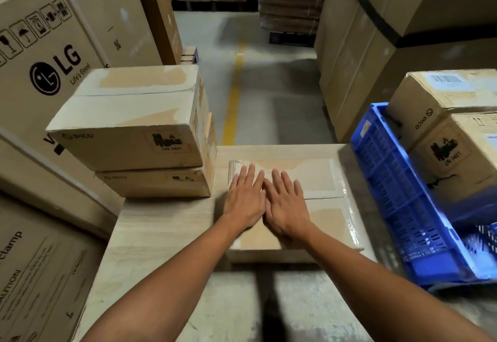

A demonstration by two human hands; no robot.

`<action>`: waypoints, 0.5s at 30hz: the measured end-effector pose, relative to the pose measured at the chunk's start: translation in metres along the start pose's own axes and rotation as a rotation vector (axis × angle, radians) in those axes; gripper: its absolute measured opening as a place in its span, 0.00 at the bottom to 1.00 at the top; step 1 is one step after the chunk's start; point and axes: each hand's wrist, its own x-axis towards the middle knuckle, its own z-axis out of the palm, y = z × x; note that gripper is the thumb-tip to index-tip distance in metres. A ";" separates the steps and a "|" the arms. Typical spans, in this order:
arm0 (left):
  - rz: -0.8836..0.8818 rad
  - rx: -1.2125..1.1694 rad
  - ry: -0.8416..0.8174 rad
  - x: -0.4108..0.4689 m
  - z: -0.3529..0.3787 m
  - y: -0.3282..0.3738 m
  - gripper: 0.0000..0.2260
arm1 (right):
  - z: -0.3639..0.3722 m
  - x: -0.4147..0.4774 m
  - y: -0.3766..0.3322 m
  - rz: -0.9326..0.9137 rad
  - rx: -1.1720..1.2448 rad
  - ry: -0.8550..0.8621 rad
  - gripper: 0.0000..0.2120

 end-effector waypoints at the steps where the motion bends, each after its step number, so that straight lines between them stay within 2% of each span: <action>1: -0.001 0.002 -0.010 0.002 0.000 -0.001 0.26 | -0.001 0.002 0.001 -0.008 0.000 -0.011 0.29; 6: -0.060 0.021 -0.091 0.010 -0.012 0.011 0.27 | -0.025 0.011 0.021 -0.054 0.133 -0.054 0.36; 8: -0.059 -0.032 -0.088 0.008 -0.015 0.027 0.26 | -0.034 0.007 0.028 -0.024 0.199 0.014 0.29; 10: 0.013 -0.108 -0.068 0.002 -0.013 0.045 0.24 | -0.031 -0.006 0.032 0.048 0.169 0.140 0.21; 11: 0.047 -0.127 -0.062 -0.003 -0.011 0.054 0.23 | -0.028 -0.016 0.033 0.082 0.145 0.139 0.22; 13: 0.060 -0.118 -0.050 -0.015 -0.002 0.067 0.23 | -0.019 -0.038 0.035 0.096 0.056 0.004 0.33; 15: 0.036 -0.069 -0.038 -0.024 0.004 0.072 0.24 | -0.013 -0.046 0.040 0.077 -0.004 -0.077 0.40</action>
